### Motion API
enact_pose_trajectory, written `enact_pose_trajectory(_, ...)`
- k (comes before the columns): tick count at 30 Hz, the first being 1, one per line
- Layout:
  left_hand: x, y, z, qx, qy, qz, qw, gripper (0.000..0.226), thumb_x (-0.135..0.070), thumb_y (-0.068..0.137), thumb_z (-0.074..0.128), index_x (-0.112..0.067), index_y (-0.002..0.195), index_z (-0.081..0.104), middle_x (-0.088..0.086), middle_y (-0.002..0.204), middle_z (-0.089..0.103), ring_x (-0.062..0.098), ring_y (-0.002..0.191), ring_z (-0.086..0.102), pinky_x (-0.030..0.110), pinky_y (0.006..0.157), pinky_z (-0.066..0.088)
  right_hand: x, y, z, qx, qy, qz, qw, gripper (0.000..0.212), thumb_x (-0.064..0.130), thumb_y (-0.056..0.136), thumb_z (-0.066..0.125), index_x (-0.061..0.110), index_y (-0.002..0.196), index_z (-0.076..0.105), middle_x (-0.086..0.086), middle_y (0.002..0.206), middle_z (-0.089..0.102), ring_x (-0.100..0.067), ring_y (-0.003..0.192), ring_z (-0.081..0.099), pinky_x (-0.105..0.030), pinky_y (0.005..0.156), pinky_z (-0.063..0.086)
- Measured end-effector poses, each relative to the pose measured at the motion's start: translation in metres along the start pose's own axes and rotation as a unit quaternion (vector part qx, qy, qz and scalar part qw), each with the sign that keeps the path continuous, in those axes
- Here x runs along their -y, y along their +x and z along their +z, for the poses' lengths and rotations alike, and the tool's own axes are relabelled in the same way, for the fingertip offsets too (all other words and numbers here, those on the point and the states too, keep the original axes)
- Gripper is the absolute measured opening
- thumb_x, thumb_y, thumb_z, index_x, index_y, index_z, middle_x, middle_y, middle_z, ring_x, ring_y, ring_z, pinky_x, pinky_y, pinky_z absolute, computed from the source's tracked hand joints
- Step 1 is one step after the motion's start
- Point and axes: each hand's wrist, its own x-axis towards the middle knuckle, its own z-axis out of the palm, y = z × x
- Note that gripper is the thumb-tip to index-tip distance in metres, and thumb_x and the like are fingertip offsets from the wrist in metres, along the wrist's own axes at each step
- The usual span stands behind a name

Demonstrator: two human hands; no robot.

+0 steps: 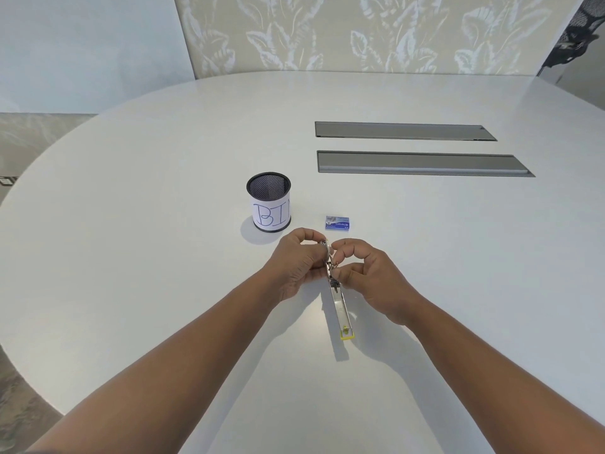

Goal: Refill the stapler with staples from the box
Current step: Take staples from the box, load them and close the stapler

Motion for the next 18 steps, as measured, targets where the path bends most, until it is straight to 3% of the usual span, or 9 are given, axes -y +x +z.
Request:
enact_pose_trajectory(4, 0.0044, 0.0026, 0.0006, -0.025, 0.009, 0.016, 1.000, 0.019, 0.004, 0.086, 0.064, -0.009, 0.101, 0.062, 0.016, 0.082, 0.068, 0.025, 0.067, 0.064, 0.033, 0.064, 0.059, 0.0022, 0.0002, -0.0001, -0.001, 0.007, 0.004, 1.000, 0.009, 0.002, 0.091, 0.070, 0.008, 0.095, 0.064, 0.020, 0.114, 0.063, -0.021, 0.076, 0.064, -0.040, 0.083, 0.047)
enact_pose_trajectory(9, 0.0028, 0.0013, -0.0002, -0.005, -0.007, -0.004, 1.000, 0.014, -0.002, 0.089, 0.062, -0.009, 0.101, 0.062, 0.011, 0.083, 0.070, 0.028, 0.069, 0.068, 0.033, 0.065, 0.058, 0.0029, 0.0021, 0.0000, -0.002, 0.002, 0.008, 1.000, 0.010, 0.008, 0.092, 0.071, 0.015, 0.095, 0.064, 0.000, 0.123, 0.063, -0.025, 0.077, 0.055, -0.040, 0.076, 0.040)
enact_pose_trajectory(12, -0.0005, -0.0025, -0.0009, 0.030, -0.017, -0.016, 0.999, 0.025, 0.006, 0.086, 0.064, -0.009, 0.106, 0.059, 0.010, 0.083, 0.069, 0.024, 0.068, 0.066, 0.029, 0.061, 0.058, 0.0025, 0.0031, -0.0006, -0.004, -0.005, 0.011, 1.000, 0.010, 0.011, 0.092, 0.071, 0.019, 0.095, 0.065, -0.008, 0.108, 0.064, -0.027, 0.075, 0.045, -0.041, 0.073, 0.033)
enact_pose_trajectory(18, -0.0008, -0.0034, -0.0002, 0.016, -0.019, -0.008, 1.000, 0.029, 0.011, 0.085, 0.060, -0.008, 0.107, 0.056, 0.013, 0.075, 0.067, 0.030, 0.073, 0.063, 0.032, 0.064, 0.060, 0.0070, 0.0008, 0.0035, -0.005, -0.001, 0.004, 1.000, 0.015, 0.008, 0.092, 0.071, 0.022, 0.090, 0.066, 0.011, 0.116, 0.062, -0.019, 0.067, 0.049, -0.034, 0.069, 0.037)
